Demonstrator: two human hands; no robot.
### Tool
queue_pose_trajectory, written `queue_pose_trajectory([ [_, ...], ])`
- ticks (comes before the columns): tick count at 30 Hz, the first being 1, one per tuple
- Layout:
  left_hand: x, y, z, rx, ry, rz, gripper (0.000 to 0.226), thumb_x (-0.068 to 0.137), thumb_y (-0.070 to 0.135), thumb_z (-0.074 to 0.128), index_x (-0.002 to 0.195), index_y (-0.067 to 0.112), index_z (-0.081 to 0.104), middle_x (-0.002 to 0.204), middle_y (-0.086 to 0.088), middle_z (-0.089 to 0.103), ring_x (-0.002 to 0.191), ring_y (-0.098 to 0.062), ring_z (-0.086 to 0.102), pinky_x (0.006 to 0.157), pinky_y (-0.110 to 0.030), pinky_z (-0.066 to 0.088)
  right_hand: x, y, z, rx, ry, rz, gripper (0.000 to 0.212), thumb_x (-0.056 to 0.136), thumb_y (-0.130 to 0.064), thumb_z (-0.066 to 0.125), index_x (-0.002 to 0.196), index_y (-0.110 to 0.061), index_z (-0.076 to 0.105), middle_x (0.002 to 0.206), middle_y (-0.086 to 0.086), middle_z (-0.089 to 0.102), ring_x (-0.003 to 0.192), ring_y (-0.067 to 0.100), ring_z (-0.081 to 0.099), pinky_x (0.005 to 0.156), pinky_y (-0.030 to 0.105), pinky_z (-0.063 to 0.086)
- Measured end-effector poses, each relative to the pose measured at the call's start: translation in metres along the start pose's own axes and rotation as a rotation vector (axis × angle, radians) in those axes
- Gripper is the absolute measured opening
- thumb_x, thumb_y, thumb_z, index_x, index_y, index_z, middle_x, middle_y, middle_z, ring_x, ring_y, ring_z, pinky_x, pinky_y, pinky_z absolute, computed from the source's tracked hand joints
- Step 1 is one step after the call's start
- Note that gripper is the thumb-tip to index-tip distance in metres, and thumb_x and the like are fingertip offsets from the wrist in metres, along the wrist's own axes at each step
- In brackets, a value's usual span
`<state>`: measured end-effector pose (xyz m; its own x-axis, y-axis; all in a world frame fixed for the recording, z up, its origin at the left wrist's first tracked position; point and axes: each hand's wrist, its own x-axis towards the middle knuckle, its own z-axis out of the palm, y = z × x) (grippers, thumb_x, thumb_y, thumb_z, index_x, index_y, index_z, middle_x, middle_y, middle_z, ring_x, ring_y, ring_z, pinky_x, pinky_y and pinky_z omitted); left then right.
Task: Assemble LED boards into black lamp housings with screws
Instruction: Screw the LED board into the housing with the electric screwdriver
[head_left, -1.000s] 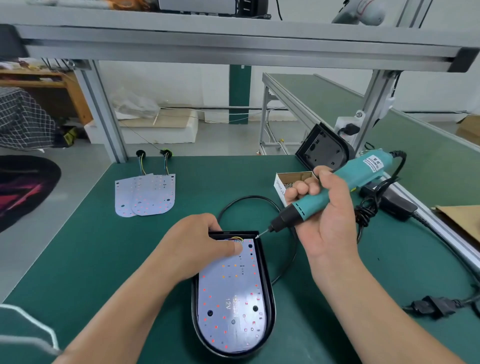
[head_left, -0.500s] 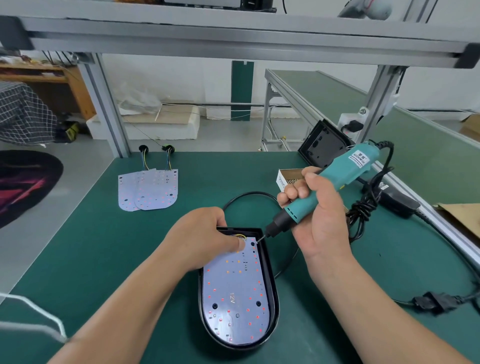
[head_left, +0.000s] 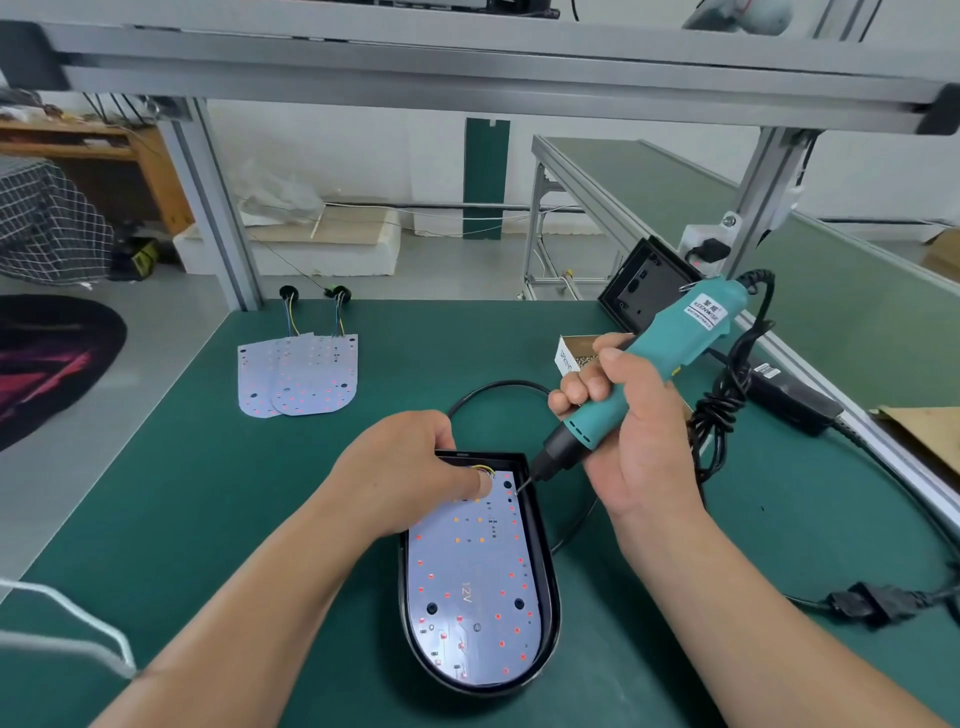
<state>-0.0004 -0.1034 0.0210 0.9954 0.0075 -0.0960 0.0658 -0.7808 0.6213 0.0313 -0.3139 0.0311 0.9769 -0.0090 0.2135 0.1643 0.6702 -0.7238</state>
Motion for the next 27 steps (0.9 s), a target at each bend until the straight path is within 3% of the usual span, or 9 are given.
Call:
queue_pose_trajectory([
  [4, -0.001, 0.001, 0.0, 0.018, 0.008, 0.007, 0.045, 0.068, 0.058, 0.083, 0.075, 0.022, 0.057, 0.051, 0.023, 0.053, 0.045, -0.002, 0.047, 0.052, -0.027, 0.035, -0.002, 0.001, 0.003, -0.018, -0.005, -0.002, 0.006, 0.093, -0.01, 0.06, 0.093, -0.016, 0.062, 0.065, 0.001, 0.041, 0.061, 0.02, 0.045, 0.064, 0.034, 0.047],
  [8, -0.002, 0.002, -0.001, 0.024, 0.016, 0.009, 0.042, 0.069, 0.057, 0.083, 0.075, 0.023, 0.059, 0.061, 0.013, 0.058, 0.053, -0.008, 0.051, 0.054, -0.028, 0.037, -0.003, 0.001, 0.004, -0.058, -0.022, -0.015, 0.007, 0.091, -0.009, 0.06, 0.096, -0.014, 0.059, 0.065, 0.003, 0.041, 0.06, 0.021, 0.046, 0.064, 0.035, 0.048],
  [12, -0.002, 0.003, -0.001, 0.027, 0.017, 0.004, 0.042, 0.069, 0.057, 0.083, 0.075, 0.024, 0.058, 0.061, 0.013, 0.057, 0.053, -0.009, 0.051, 0.054, -0.027, 0.038, -0.004, 0.001, 0.006, -0.106, -0.065, -0.035, 0.008, 0.092, -0.007, 0.057, 0.095, -0.014, 0.06, 0.065, 0.003, 0.042, 0.061, 0.022, 0.048, 0.065, 0.036, 0.05],
  [19, -0.001, 0.004, 0.0, 0.011, 0.006, -0.001, 0.044, 0.069, 0.057, 0.084, 0.073, 0.024, 0.057, 0.051, 0.022, 0.054, 0.043, -0.001, 0.047, 0.051, -0.027, 0.034, -0.013, -0.002, 0.019, -0.219, -0.244, -0.08, 0.009, 0.086, -0.01, 0.062, 0.092, -0.015, 0.059, 0.062, 0.006, 0.039, 0.059, 0.025, 0.044, 0.062, 0.037, 0.047],
  [24, -0.001, 0.005, -0.001, -0.003, -0.004, 0.006, 0.044, 0.071, 0.056, 0.085, 0.072, 0.023, 0.056, 0.05, 0.021, 0.054, 0.043, -0.003, 0.047, 0.05, -0.027, 0.034, -0.016, -0.004, 0.021, -0.251, -0.342, -0.047, 0.019, 0.086, -0.012, 0.063, 0.081, -0.015, 0.045, 0.062, 0.006, 0.038, 0.058, 0.024, 0.04, 0.061, 0.038, 0.044],
  [27, -0.001, 0.006, -0.001, 0.0, -0.004, 0.013, 0.045, 0.072, 0.054, 0.085, 0.072, 0.023, 0.053, 0.047, 0.02, 0.05, 0.042, -0.005, 0.044, 0.048, -0.026, 0.032, -0.017, -0.004, 0.019, -0.256, -0.428, -0.023, 0.012, 0.084, -0.01, 0.062, 0.085, -0.018, 0.053, 0.061, 0.006, 0.042, 0.059, 0.025, 0.042, 0.062, 0.04, 0.043],
])
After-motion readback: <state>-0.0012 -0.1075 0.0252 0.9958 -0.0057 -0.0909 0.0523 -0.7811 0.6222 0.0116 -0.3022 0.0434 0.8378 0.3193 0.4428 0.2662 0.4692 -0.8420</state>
